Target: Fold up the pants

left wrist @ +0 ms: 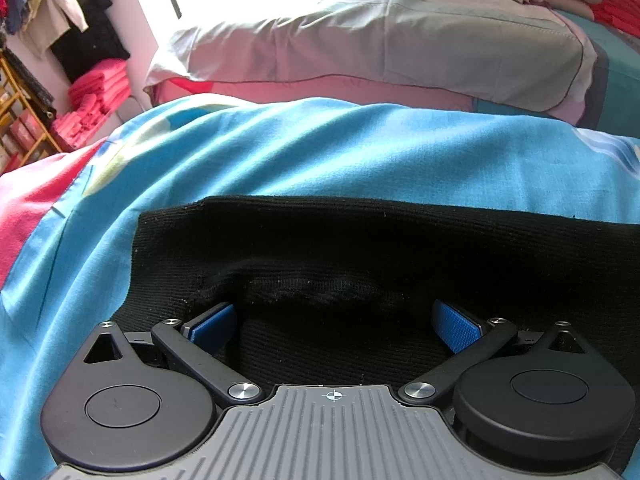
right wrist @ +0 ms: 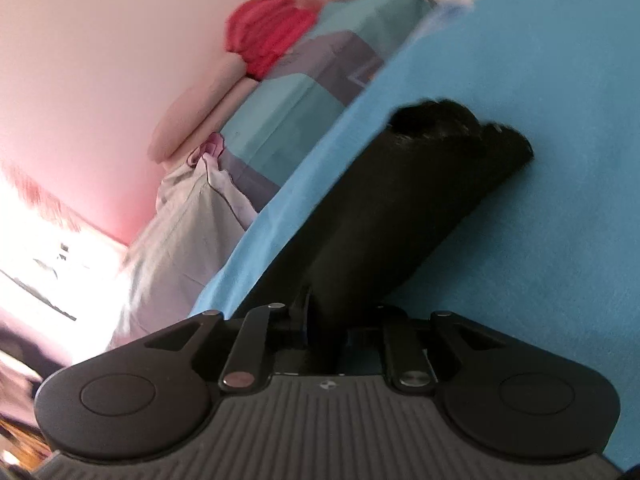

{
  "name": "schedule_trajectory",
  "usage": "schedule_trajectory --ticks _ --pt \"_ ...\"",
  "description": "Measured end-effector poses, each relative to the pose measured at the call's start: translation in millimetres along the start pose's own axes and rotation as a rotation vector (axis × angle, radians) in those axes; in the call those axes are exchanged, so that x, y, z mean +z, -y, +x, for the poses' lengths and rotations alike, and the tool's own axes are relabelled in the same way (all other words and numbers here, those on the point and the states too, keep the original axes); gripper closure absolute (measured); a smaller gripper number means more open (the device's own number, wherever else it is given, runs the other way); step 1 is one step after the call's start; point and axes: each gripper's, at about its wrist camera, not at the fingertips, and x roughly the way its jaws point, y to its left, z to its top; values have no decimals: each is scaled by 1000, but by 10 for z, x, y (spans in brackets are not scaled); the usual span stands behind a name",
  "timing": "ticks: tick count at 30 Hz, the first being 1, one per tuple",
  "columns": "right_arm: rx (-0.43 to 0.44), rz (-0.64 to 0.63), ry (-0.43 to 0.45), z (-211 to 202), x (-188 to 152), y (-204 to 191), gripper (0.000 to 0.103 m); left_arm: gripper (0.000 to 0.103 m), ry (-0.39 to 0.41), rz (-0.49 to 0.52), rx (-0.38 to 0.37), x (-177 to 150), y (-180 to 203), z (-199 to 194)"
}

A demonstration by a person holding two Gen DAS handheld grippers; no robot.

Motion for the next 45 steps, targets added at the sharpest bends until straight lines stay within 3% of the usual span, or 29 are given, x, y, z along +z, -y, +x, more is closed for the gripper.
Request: schedule_trajectory --ticks 5,6,8,11,12,16,19,21,23,24,26,27,29,31,34,36,41,43,45 --pt "23 -1 12 65 -61 -18 68 0 -4 4 0 12 3 2" --pt "15 -36 16 36 -113 -49 69 0 -4 6 0 13 4 1" --pt "-29 -143 8 74 -103 -166 84 0 -5 6 1 14 0 1" --pt "-19 -75 11 127 -20 -107 85 0 -18 5 7 41 8 -5" --pt "-47 -116 25 103 -73 -185 85 0 -27 4 10 62 9 -22" --pt "-205 -503 120 -11 -391 -768 84 0 -37 -26 19 123 -39 -189" --pt "-254 -828 311 -216 -887 -1308 83 0 18 -53 46 113 -112 -406" --pt "-227 -1087 419 -298 -1432 -1629 80 0 46 -71 52 99 -148 -513" --pt "-142 -1284 464 -334 -1992 -1854 74 0 63 -84 55 98 -161 -580" --pt "-84 -1381 460 -323 -2295 -1938 71 0 71 -90 56 96 -158 -607" --pt "-11 -1668 393 -158 -2964 -2002 53 0 82 -94 55 103 -145 -644" --pt "-3 -1838 336 -3 -3295 -1963 54 0 85 -91 51 104 -131 -658" --pt "-24 -2057 228 236 -3683 -1845 80 0 84 -82 43 106 -106 -688" --pt "-27 -2049 252 247 -3716 -1863 77 0 93 -74 23 102 -82 -759" --pt "10 -1936 200 222 -3572 -2019 79 0 134 -63 -18 111 18 -889" --pt "30 -1958 256 191 -3638 -2030 80 0 160 -60 -65 149 154 -931" --pt "4 -2043 256 277 -3774 -1977 78 0 194 16 -147 236 715 -808" --pt "11 -2030 257 211 -3700 -1933 70 0 178 81 -141 186 959 -624" --pt "1 -2035 282 224 -3572 -1883 56 0 107 161 -63 89 1144 -394"
